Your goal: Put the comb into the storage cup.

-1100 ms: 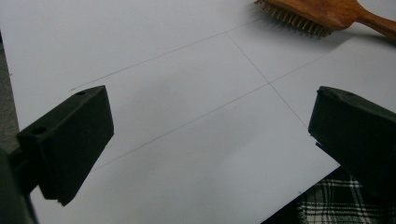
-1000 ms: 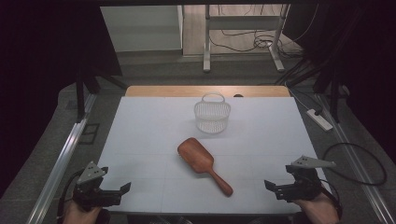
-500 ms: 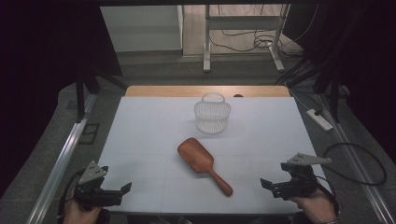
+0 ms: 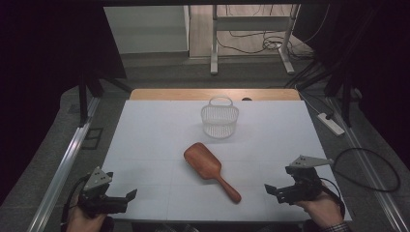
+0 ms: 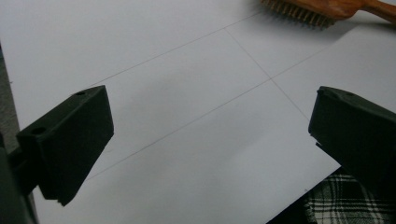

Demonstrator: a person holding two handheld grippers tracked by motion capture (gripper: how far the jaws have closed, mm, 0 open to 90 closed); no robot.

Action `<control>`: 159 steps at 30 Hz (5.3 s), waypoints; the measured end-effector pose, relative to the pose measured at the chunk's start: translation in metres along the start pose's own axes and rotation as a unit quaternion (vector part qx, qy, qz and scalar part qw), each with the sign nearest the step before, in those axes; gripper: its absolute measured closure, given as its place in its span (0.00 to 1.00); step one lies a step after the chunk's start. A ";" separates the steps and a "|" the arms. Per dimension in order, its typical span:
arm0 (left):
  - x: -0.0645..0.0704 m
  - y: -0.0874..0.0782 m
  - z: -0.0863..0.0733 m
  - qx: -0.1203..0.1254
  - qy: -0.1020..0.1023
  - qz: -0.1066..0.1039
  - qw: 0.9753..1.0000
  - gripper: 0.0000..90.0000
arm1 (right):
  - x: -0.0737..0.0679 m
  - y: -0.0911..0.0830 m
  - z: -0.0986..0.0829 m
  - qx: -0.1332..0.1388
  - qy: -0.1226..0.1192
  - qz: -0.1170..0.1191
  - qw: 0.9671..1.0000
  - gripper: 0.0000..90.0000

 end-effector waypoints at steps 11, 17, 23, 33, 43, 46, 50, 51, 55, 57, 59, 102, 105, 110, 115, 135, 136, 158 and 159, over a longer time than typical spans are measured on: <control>-0.001 0.001 0.000 -0.002 -0.003 -0.004 1.000 0.01 | -0.005 0.009 0.007 -0.026 -0.016 0.015 0.999 0.00; 0.000 0.002 0.000 -0.008 0.002 -0.004 1.000 0.01 | -0.010 0.016 0.011 -0.031 -0.026 0.022 0.999 0.00; 0.001 0.002 0.001 -0.010 0.004 -0.002 1.000 0.00 | -0.013 0.020 0.017 -0.027 -0.031 0.023 0.999 0.00; 0.001 0.003 0.001 -0.013 0.006 -0.004 1.000 0.00 | -0.018 0.027 0.025 -0.035 -0.039 0.023 0.998 0.00; 0.000 0.003 0.001 -0.013 0.003 -0.009 1.000 0.00 | -0.023 0.036 0.035 -0.035 -0.036 0.033 0.998 0.00; -0.001 0.003 0.001 -0.014 0.002 -0.010 1.000 0.00 | -0.024 0.039 0.037 -0.035 -0.039 0.033 0.998 0.00; -0.001 0.003 0.001 -0.013 0.001 -0.011 1.000 0.00 | -0.026 0.044 0.040 -0.037 -0.043 0.036 0.998 0.00; -0.001 0.003 0.001 -0.012 0.001 -0.012 1.000 0.00 | -0.027 0.045 0.041 -0.038 -0.043 0.038 0.998 0.00; -0.002 0.003 0.001 -0.012 -0.001 -0.012 1.000 0.00 | -0.029 0.049 0.043 -0.043 -0.045 0.039 0.997 0.00; -0.002 0.003 0.001 -0.012 -0.001 -0.012 1.000 0.00 | -0.030 0.051 0.044 -0.044 -0.049 0.039 0.997 0.00; -0.002 0.003 0.001 -0.012 0.000 -0.013 1.000 0.00 | -0.032 0.053 0.046 -0.046 -0.053 0.039 0.997 0.00; -0.001 0.003 0.001 -0.011 0.002 -0.015 1.000 0.00 | -0.070 0.100 0.077 -0.126 -0.117 0.048 0.984 0.00; -0.001 0.003 0.001 -0.011 0.002 -0.015 1.000 0.00 | -0.073 0.103 0.078 -0.130 -0.123 0.049 0.983 0.00; -0.001 0.003 0.001 -0.011 0.003 -0.016 1.000 0.00 | -0.079 0.109 0.081 -0.134 -0.130 0.048 0.981 0.00; -0.001 0.003 0.001 -0.012 0.004 -0.016 1.000 0.00 | -0.084 0.115 0.083 -0.142 -0.137 0.046 0.979 0.02; 0.000 0.005 0.002 -0.017 0.010 -0.015 1.000 0.00 | -0.087 0.122 0.084 -0.164 -0.167 0.097 0.967 0.99; 0.000 0.005 0.002 -0.017 0.010 -0.016 1.000 0.00 | -0.087 0.122 0.085 -0.162 -0.167 0.098 0.968 0.99; 0.000 0.004 0.002 -0.018 0.013 -0.016 1.000 0.00 | -0.100 0.135 0.069 -0.173 -0.191 0.107 0.960 0.99; 0.000 0.004 0.002 -0.018 0.013 -0.016 1.000 0.00 | -0.101 0.136 0.068 -0.175 -0.192 0.106 0.960 0.99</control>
Point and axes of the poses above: each handheld gripper's, and its own axes: y roughly forward along the jaws, z roughly out of its top, x roughly to its right, the point moved 1 cm from there along y, roughly forward along the jaws, and after that the axes turned 6 degrees about -z, right-handed, at the moved point
